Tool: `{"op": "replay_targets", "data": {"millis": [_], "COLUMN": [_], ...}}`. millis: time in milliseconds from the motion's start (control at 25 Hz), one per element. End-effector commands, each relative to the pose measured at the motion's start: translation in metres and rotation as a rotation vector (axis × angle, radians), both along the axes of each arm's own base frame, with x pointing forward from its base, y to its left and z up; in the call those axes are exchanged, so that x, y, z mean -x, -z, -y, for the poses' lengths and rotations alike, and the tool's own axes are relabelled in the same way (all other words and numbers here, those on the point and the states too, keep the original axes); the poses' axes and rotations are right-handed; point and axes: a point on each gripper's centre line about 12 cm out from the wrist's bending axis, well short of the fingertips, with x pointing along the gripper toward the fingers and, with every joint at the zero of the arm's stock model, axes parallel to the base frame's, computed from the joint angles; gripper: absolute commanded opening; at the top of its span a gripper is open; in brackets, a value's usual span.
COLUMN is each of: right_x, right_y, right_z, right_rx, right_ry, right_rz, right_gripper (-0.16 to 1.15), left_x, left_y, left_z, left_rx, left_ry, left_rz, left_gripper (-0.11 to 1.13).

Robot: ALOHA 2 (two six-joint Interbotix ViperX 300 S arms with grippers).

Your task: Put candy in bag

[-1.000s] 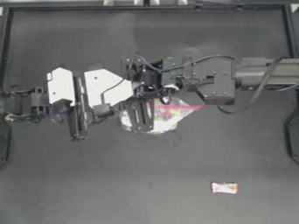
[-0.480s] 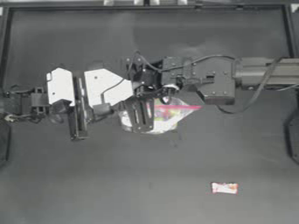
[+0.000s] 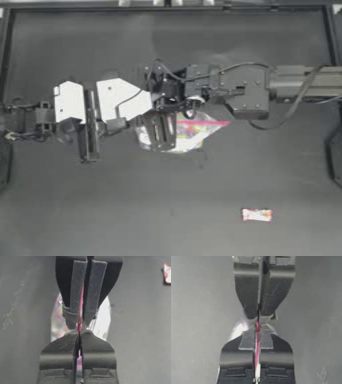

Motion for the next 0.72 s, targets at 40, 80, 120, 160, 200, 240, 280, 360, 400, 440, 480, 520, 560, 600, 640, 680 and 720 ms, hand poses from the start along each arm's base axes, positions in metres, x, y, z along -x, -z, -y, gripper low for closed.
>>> {"op": "replay_targets", "data": {"millis": [40, 80, 120, 160, 200, 240, 280, 360, 400, 440, 480, 520, 560, 600, 640, 680, 720], "right_x": [0.004, 0.005, 0.005, 0.005, 0.006, 0.007, 0.008, 0.009, 0.010, 0.011, 0.012, 0.014, 0.014, 0.016, 0.017, 0.018, 0.020], "right_y": [-0.023, -0.023, -0.023, -0.022, -0.023, -0.022, -0.021, -0.022, -0.021, -0.022, -0.020, -0.021, -0.020, -0.019, -0.018, -0.018, -0.017], "right_z": [-0.002, -0.002, -0.002, -0.002, -0.002, -0.002, -0.002, -0.002, -0.002, -0.002, -0.003, -0.003, -0.003, -0.003, -0.003, -0.002, -0.002], "right_rx": [0.001, 0.000, 0.000, -0.001, -0.001, -0.001, -0.002, -0.002, -0.002, -0.002, -0.003, -0.004, -0.004, -0.004, -0.006, -0.007, -0.008], "right_ry": [0.000, 0.000, 0.000, 0.002, 0.002, 0.002, 0.003, 0.003, 0.003, 0.003, 0.003, 0.004, 0.004, 0.004, 0.006, 0.013, 0.022], "right_rz": [0.051, 0.049, 0.049, 0.046, 0.046, 0.045, 0.042, 0.042, 0.039, 0.039, 0.034, 0.034, 0.031, 0.028, 0.025, 0.024, 0.020], "right_gripper": [0.04, 0.04, 0.04, 0.04, 0.04, 0.04, 0.04, 0.04, 0.04, 0.04, 0.04, 0.04, 0.04, 0.04, 0.04, 0.04, 0.04], "left_x": [-0.003, -0.003, -0.003, -0.003, -0.003, -0.002, -0.002, -0.002, -0.002, -0.002, -0.002, -0.002, -0.002, -0.002, -0.002, -0.002, -0.002], "left_y": [-0.021, -0.022, -0.023, -0.024, -0.025, -0.026, -0.026, -0.026, -0.026, -0.026, -0.026, -0.026, -0.026, -0.026, -0.026, -0.026, -0.026], "left_z": [0.001, 0.001, 0.002, 0.002, 0.003, 0.003, 0.003, 0.003, 0.003, 0.003, 0.003, 0.003, 0.004, 0.003, 0.003, 0.004, 0.003], "left_rx": [-0.026, -0.031, -0.039, -0.043, -0.047, -0.047, -0.048, -0.048, -0.048, -0.048, -0.048, -0.048, -0.051, -0.048, -0.048, -0.051, -0.048], "left_ry": [0.012, 0.016, 0.023, 0.027, 0.031, 0.031, 0.032, 0.032, 0.032, 0.032, 0.034, 0.032, 0.036, 0.032, 0.034, 0.036, 0.032], "left_rz": [0.067, 0.069, 0.071, 0.075, 0.077, 0.079, 0.080, 0.080, 0.080, 0.080, 0.080, 0.080, 0.080, 0.080, 0.080, 0.080, 0.080], "left_gripper": [0.13, 0.10, 0.07, 0.05, 0.04, 0.04, 0.04, 0.04, 0.04, 0.04, 0.04, 0.04, 0.04, 0.04, 0.04, 0.04, 0.04]}}
